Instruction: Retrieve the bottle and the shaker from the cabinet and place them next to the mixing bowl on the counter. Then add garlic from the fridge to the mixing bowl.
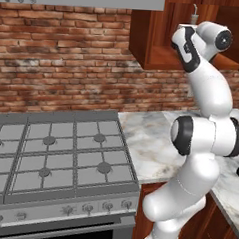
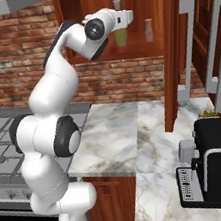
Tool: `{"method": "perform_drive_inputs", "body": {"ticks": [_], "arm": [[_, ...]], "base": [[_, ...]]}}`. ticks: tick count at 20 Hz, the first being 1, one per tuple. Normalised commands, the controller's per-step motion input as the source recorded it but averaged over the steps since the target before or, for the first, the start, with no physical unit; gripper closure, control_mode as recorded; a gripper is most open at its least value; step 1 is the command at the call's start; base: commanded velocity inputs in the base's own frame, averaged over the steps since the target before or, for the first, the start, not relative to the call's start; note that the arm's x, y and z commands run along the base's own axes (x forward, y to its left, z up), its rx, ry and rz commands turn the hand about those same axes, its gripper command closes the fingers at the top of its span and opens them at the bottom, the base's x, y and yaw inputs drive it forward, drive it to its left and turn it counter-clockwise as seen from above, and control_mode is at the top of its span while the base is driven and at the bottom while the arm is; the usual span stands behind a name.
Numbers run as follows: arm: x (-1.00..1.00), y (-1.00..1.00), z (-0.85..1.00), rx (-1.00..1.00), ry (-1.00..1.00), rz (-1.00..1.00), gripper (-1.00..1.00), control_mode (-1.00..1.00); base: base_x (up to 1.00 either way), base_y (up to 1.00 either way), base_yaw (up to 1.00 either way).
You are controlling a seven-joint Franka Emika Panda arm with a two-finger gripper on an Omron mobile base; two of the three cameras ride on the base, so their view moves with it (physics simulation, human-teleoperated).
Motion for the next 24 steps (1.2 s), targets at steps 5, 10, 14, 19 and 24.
{"method": "perform_drive_inputs", "body": {"ticks": [5, 10, 14, 19, 24], "arm": [[0.29, 0.0, 0.0, 0.0, 0.02, 0.0, -1.0, -1.0], [0.2, 0.0, 0.0, 0.0, 0.03, 0.0, -1.0, -1.0], [0.14, 0.0, 0.0, 0.0, 0.05, 0.0, -1.0, -1.0], [0.15, 0.0, 0.0, 0.0, 0.05, 0.0, -1.0, -1.0], [0.16, 0.0, 0.04, 0.0, 0.04, 0.0, -1.0, -1.0]], "base": [[0.0, 0.0, 0.0], [0.0, 0.0, 0.0], [0.0, 0.0, 0.0], [0.0, 0.0, 0.0], [0.0, 0.0, 0.0]]}}
